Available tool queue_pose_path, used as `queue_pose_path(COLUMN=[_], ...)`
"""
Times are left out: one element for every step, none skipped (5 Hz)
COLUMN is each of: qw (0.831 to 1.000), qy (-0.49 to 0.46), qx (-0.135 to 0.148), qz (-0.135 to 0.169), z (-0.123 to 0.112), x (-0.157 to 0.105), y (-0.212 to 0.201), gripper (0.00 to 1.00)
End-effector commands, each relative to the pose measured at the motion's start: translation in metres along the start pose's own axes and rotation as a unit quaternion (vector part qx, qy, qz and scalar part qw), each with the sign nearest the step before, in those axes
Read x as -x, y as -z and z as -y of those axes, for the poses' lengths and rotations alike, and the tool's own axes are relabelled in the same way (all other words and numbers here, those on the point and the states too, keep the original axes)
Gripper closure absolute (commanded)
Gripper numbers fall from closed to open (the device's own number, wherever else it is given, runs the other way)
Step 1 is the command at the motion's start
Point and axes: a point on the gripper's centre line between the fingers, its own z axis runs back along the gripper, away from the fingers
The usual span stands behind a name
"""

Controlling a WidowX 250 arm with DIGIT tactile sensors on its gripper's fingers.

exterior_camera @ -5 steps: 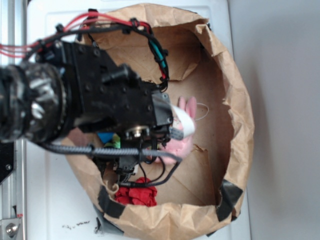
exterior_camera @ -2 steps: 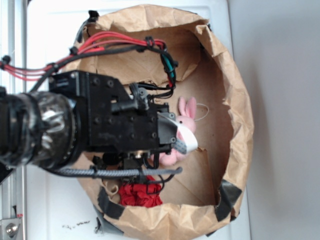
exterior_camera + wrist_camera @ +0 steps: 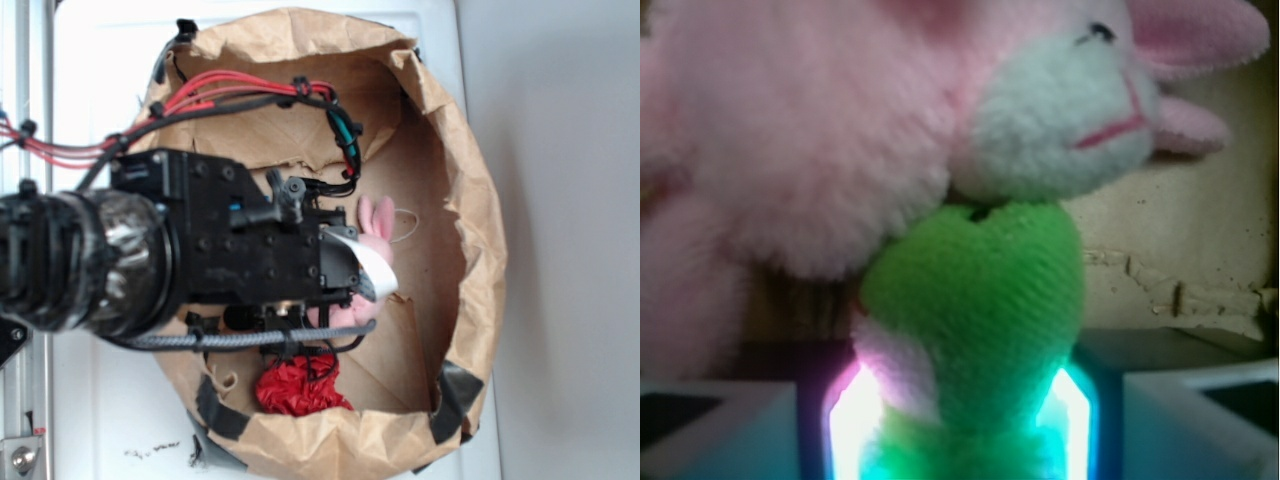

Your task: Grab the green animal.

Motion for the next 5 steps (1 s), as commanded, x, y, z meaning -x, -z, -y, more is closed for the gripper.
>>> queue_pose_path(qw=[1.000, 0.999, 0.999, 0.998, 0.996], qy=[-0.014, -0.016, -0.027, -0.032, -0.051], qx=[0.011, 0.025, 0.038, 0.041, 0.046], qz=[0.014, 0.016, 0.018, 0.032, 0.052], z=[-0.008, -0.015, -0.025, -0.025, -0.029], x=[0.003, 0.006, 0.015, 0.023, 0.021], y=[-0.021, -0.042, -0.076, -0.100, -0.118], gripper=[1.00, 1.00, 1.00, 1.00, 1.00])
